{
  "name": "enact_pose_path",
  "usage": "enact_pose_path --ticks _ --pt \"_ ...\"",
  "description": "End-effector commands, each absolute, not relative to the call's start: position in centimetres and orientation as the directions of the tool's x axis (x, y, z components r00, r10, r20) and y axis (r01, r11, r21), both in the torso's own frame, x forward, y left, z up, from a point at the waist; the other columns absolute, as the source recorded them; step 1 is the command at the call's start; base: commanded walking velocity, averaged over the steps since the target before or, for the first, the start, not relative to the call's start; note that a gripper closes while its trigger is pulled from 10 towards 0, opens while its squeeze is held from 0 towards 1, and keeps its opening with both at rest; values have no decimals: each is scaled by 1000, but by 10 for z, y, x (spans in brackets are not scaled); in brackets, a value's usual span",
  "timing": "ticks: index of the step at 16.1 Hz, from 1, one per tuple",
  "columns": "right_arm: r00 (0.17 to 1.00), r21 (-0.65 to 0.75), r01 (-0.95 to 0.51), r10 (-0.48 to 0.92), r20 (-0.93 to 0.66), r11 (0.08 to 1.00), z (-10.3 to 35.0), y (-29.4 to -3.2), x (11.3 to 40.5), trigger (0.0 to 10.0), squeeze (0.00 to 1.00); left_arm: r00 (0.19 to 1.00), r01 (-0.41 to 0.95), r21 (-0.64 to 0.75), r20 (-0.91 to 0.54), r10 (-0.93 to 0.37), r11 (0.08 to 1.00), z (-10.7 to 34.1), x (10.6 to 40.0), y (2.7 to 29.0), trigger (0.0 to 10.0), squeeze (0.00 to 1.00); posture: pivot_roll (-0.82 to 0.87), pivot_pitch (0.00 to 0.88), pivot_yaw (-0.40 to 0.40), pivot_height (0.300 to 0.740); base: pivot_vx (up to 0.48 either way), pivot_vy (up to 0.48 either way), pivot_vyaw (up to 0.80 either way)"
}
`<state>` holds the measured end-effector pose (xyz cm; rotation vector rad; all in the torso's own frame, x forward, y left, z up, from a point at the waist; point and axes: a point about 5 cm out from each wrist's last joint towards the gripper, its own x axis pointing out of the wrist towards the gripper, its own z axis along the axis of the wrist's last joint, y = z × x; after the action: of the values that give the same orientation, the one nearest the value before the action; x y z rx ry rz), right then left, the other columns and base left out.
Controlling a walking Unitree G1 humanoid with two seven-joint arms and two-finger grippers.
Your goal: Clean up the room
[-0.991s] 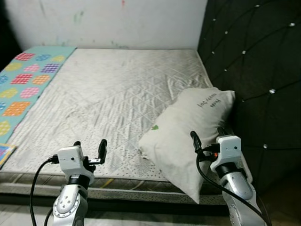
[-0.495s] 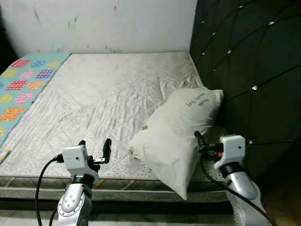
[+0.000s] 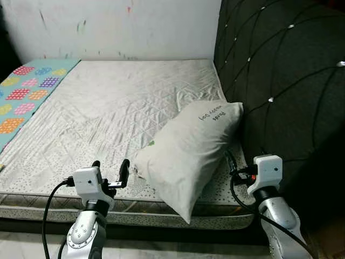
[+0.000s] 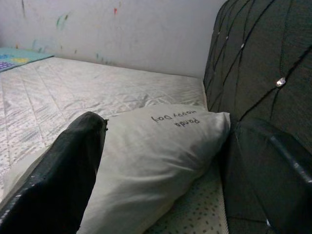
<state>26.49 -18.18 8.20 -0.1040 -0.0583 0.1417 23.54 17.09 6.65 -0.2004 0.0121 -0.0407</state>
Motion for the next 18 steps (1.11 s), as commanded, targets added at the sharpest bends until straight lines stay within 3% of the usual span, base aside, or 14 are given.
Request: enact_pose_path --ticks 1,18 --pt "986 -99 -150 156 58 984 83 -178 266 10000 0 999 46 -186 12 -45 981 71 235 175 10000 0 -167 0 41 740 270 0 0" --pt "985 -111 -157 164 57 981 83 -177 267 10000 0 998 58 -182 13 -57 982 70 234 175 10000 0 -161 0 41 740 303 0 0"
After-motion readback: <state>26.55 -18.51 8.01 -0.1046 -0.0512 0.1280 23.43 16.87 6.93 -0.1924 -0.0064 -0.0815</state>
